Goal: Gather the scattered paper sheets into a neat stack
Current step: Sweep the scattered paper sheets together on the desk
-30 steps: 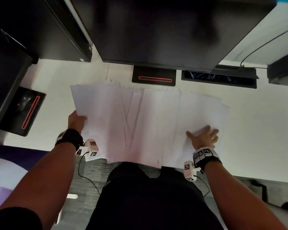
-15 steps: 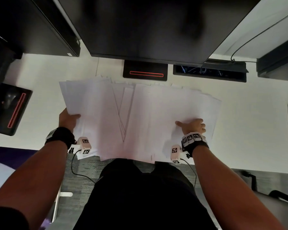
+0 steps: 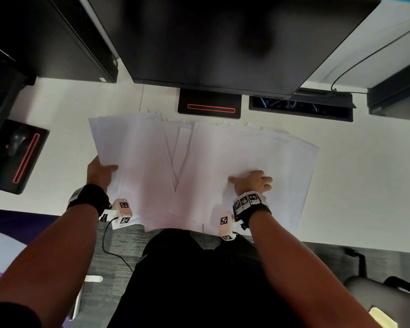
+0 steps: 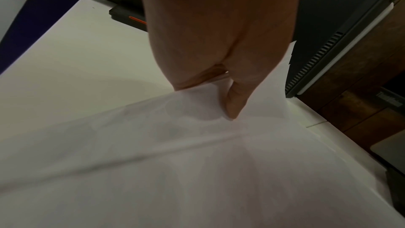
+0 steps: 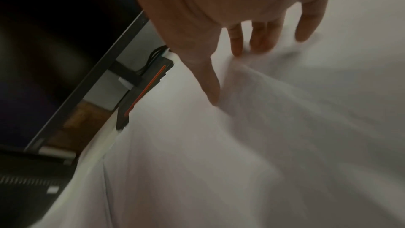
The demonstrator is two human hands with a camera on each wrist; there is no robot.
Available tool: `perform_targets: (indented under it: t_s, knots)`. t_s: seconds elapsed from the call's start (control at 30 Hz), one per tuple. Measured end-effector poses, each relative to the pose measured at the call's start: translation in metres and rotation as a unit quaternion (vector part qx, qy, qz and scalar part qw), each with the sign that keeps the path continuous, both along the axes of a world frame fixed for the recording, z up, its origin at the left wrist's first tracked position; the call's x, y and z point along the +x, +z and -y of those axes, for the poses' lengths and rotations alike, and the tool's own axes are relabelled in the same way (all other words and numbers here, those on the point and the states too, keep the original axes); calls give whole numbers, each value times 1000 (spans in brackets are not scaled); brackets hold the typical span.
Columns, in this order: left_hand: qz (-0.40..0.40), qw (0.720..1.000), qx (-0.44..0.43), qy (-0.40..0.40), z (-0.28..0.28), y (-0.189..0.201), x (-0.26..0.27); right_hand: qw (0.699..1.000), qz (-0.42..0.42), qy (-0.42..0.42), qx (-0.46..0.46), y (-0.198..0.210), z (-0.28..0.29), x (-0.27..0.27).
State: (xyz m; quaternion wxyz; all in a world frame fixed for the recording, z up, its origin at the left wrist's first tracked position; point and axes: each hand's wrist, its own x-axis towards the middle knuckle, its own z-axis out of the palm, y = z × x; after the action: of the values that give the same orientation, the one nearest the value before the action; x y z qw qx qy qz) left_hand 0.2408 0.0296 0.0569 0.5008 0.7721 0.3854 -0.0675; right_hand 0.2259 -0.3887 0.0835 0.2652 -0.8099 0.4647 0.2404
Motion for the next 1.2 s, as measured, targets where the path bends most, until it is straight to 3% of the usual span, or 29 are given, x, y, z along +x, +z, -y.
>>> perform_targets:
  t_s: [0.17,0.3,0.43,0.6,0.8,0.93,1.2]
  knots:
    - [8,1000,-8,3,5,3,-1,991,37,-104,-82,4,45,8]
    - [7,1000,-2,0,7,6,-1,987,24,-150,-59,7,90,3]
    - [3,1000,-7,1,7,6,0,998,-13,-64,-19,5,85,-3]
    - [-3,1000,2,-4,7,9,0,994,61,-58,70,9,60,-7]
    - [-1,1000,4,-9,7,9,0,990,64,34,121,10,61,-7]
    - [1,1000,2,-10,7,9,0,983,110,68,130,16,77,-10]
    - [19,999,-31,-1,8,10,-1,963,217,105,120,76,119,-24]
